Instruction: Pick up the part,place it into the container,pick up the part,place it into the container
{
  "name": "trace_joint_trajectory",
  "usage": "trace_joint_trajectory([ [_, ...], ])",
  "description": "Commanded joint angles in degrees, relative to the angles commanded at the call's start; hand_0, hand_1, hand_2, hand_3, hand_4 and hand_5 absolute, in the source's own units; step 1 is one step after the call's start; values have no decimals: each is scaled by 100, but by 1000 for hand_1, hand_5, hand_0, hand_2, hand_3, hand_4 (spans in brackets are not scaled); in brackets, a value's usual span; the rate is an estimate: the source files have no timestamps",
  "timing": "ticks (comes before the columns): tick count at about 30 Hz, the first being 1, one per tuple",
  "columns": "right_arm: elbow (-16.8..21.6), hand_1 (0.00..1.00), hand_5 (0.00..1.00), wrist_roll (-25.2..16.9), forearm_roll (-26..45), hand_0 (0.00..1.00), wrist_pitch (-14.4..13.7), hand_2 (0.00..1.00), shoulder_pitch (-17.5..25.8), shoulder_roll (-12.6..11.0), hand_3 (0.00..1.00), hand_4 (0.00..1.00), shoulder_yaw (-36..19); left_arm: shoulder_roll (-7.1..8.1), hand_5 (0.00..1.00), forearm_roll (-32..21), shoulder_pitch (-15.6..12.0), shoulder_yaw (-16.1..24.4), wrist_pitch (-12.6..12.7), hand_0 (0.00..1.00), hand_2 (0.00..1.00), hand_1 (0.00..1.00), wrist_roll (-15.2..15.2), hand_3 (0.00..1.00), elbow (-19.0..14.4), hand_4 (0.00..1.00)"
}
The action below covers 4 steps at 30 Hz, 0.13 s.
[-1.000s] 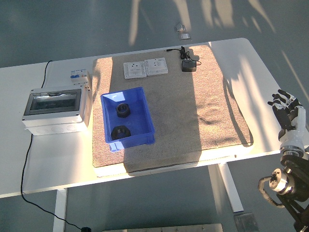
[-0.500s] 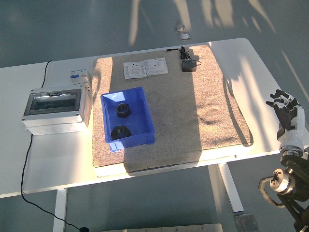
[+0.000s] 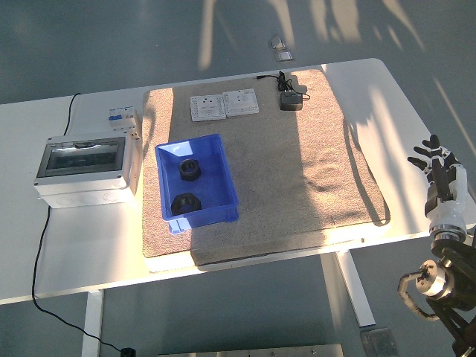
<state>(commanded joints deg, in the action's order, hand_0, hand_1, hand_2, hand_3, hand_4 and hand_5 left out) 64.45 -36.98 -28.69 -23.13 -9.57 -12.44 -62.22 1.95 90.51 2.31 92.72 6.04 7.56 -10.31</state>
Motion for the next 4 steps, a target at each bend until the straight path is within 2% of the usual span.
trace_joint_trajectory([
  [4,-2,477,651,0,72,686,9,546,4,2,551,888,-2,1,799,8,-1,5,-3,681,641,665,4,768,0,768],
])
